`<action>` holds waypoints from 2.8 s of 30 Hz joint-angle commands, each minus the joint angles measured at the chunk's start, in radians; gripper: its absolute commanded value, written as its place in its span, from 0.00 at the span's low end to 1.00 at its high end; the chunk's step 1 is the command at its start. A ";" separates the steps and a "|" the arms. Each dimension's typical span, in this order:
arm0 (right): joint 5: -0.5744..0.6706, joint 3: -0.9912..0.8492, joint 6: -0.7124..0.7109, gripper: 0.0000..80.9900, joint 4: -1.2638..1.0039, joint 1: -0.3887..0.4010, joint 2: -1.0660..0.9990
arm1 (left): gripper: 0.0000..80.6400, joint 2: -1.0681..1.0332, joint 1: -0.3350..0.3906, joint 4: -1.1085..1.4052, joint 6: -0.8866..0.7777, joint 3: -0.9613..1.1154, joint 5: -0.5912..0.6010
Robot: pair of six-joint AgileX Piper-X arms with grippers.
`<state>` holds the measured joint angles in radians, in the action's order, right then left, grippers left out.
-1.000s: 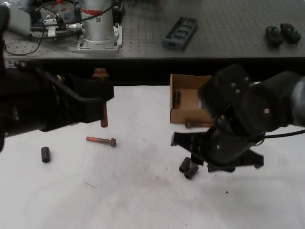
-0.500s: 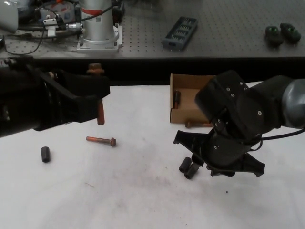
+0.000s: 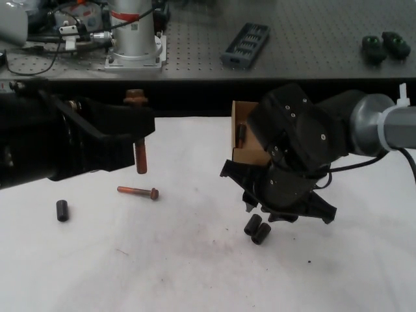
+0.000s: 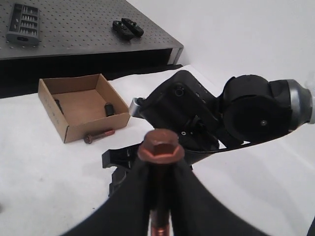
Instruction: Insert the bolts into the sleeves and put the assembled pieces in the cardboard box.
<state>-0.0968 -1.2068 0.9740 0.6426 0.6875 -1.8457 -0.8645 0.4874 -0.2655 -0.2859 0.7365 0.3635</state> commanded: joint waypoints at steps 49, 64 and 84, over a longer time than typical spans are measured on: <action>0.080 -0.007 -0.261 0.06 0.072 -0.004 -0.095 | 0.01 0.004 -0.002 0.056 0.024 0.006 0.007; 0.536 0.486 -0.855 0.06 -0.649 -0.195 0.441 | 0.01 -0.451 -0.002 0.633 -0.190 0.069 0.191; 0.812 0.822 -1.103 0.06 -1.009 -0.282 0.510 | 0.01 -0.711 0.095 0.847 -0.448 0.163 0.281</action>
<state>0.6916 -0.3845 -0.0323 -0.3438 0.4099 -1.3500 -1.5534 0.5698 0.5252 -0.6376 0.8850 0.6134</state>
